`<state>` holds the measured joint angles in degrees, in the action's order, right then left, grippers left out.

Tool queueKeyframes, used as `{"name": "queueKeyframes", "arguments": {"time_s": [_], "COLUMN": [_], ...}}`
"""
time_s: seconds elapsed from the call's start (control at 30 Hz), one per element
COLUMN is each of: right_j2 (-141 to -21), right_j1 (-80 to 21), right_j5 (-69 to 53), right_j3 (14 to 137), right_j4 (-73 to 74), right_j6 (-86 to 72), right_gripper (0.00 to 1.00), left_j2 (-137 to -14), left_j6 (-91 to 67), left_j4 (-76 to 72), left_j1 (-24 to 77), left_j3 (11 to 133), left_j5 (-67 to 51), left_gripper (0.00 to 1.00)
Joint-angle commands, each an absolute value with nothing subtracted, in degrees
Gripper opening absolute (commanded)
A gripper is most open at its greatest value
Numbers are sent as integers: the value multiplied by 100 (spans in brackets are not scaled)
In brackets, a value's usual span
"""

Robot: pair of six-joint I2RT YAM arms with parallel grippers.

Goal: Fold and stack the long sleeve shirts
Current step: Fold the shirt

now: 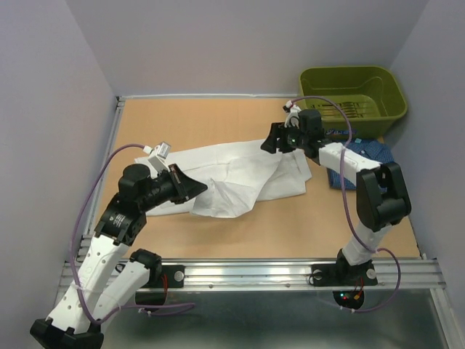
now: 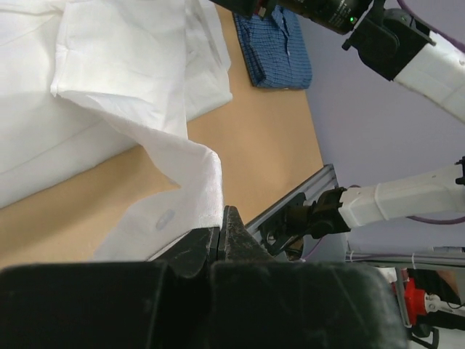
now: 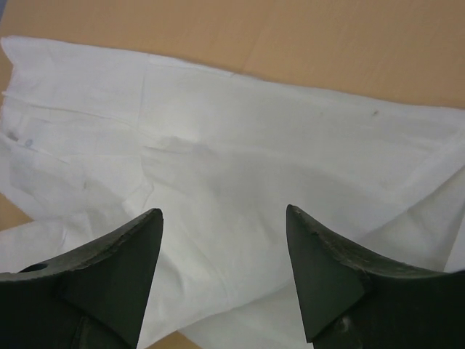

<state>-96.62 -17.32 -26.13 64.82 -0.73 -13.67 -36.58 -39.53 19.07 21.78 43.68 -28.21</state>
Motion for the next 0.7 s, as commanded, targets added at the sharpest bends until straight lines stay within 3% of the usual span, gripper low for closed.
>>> {"name": "queueKeyframes", "arguments": {"time_s": [0.0,0.27,0.67], "right_j2": [-10352,-11451,-12471], "right_j1": [-1775,-1767,-1767], "right_j5": [-2426,-2039,-1503], "right_j3": [7224,7918,8595], "right_j4": [-492,-756,-817], "right_j6": [-1353,-1380,-1354], "right_gripper": [70,47,39], "left_j2": [-3656,-4007,-4316], "left_j6": [-4034,-3981,-3894], "left_j4": [1415,1037,887], "left_j1": [2206,2206,2206], "left_j3": [4315,4412,4359], "left_j5": [-2734,-2461,-2593], "left_gripper": [0,0,0]}}
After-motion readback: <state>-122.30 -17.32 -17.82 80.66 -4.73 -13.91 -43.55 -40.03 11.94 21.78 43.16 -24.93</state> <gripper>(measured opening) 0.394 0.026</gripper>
